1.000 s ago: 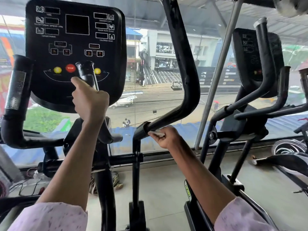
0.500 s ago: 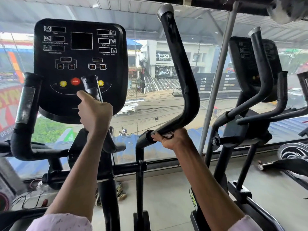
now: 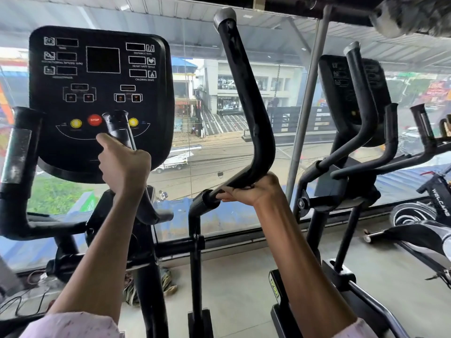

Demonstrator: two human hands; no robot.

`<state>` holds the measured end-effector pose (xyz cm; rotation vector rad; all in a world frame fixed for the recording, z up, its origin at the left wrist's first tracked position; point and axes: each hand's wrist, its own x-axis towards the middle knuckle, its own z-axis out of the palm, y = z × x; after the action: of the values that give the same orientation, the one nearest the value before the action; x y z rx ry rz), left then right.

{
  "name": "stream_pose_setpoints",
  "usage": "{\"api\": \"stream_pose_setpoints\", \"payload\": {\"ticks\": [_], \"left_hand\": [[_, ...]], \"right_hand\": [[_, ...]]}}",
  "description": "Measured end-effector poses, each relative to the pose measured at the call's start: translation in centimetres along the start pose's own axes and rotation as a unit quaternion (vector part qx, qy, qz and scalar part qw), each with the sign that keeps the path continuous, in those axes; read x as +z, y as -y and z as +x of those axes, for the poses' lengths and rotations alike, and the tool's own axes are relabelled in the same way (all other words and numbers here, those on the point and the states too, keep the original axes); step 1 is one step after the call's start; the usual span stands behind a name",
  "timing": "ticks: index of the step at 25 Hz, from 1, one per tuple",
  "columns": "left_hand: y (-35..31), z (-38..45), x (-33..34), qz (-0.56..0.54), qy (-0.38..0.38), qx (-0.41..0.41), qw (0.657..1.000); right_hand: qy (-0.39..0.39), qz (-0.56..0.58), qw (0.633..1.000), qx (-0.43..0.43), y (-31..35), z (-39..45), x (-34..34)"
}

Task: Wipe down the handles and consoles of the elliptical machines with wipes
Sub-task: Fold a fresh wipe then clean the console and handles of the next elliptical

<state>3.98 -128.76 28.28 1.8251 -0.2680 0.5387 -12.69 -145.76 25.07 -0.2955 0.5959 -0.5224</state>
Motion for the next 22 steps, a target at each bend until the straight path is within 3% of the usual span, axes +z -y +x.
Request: {"api": "stream_pose_setpoints", "payload": {"ticks": [10, 15, 19, 22], "left_hand": [[-0.7, -0.6, -0.5, 0.004, 0.014, -0.014, 1.0], [-0.6, -0.7, -0.6, 0.001, 0.013, -0.02, 1.0], [-0.5, -0.7, -1.0, -0.007, 0.039, -0.016, 0.999], [0.7, -2.1, -1.3, 0.023, 0.06, -0.009, 0.998]], "right_hand": [[-0.01, -0.034, 0.998, -0.053, 2.3, -6.8, 2.0], [0.072, -0.128, 0.981, -0.128, 1.1, -10.1, 0.9], [0.115, -0.088, 0.986, -0.087, -1.7, -9.8, -3.4], [0.065, -0.2, 0.975, -0.071, -5.0, -8.1, -7.1]]}}
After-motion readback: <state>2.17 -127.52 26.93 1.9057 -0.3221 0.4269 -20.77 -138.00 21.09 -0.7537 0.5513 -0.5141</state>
